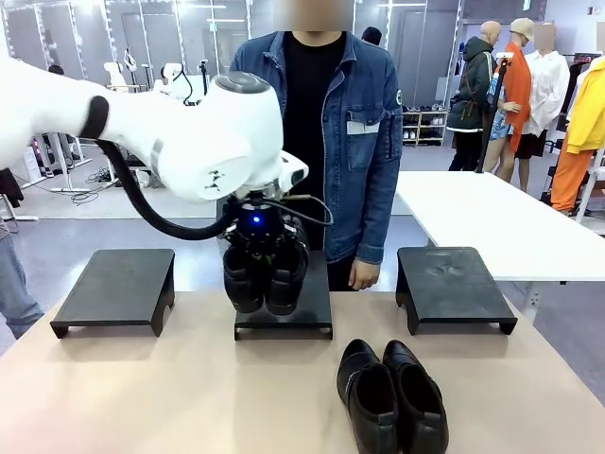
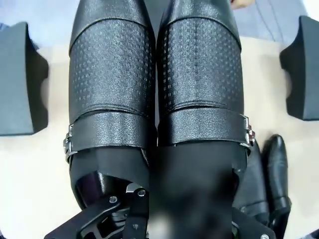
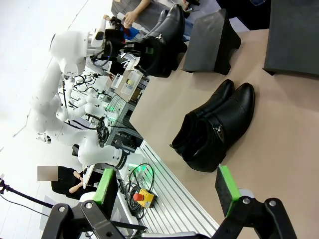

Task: Place the shoes on the stand as instructed by the person.
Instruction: Pick up one pair of Shoes and place it on the Shoes Stand indicated by the person.

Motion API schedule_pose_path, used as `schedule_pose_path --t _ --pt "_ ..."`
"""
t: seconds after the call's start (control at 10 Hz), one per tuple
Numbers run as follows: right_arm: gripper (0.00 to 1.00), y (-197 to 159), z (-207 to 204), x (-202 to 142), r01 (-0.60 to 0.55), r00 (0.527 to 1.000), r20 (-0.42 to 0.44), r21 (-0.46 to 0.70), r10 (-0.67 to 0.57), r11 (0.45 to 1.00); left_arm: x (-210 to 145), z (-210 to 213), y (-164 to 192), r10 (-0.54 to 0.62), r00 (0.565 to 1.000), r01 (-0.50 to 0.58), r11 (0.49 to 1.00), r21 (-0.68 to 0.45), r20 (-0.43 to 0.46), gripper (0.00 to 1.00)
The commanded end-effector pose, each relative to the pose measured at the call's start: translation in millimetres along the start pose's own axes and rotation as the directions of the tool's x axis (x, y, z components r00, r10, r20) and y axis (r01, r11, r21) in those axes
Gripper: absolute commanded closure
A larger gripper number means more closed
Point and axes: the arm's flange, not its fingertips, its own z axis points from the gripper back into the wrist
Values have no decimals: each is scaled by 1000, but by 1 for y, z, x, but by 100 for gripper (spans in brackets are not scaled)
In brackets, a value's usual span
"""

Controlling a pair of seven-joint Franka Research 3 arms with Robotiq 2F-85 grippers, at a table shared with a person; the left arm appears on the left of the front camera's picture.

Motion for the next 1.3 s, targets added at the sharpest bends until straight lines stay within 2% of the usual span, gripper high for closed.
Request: schedule_pose_path --t 0.0,0.1,0.3,0.6,1.2 --pt "0 1 1 0 -10 1000 5 7 10 1000 21 -8 -16 26 996 -26 1000 2 80 93" --pt "0 1 1 0 -10 1000 5 7 10 1000 34 -30 -26 14 992 -20 999 45 123 93" --pt "0 1 1 0 -10 1000 5 7 10 1000 39 -44 -34 4 992 -13 997 77 127 93" --pt "0 1 1 0 -10 1000 5 7 10 1000 49 -64 -31 45 993 -50 998 37 106 93" --pt "0 1 1 0 -10 1000 5 7 10 1000 42 -99 -29 8 990 -12 999 33 139 93"
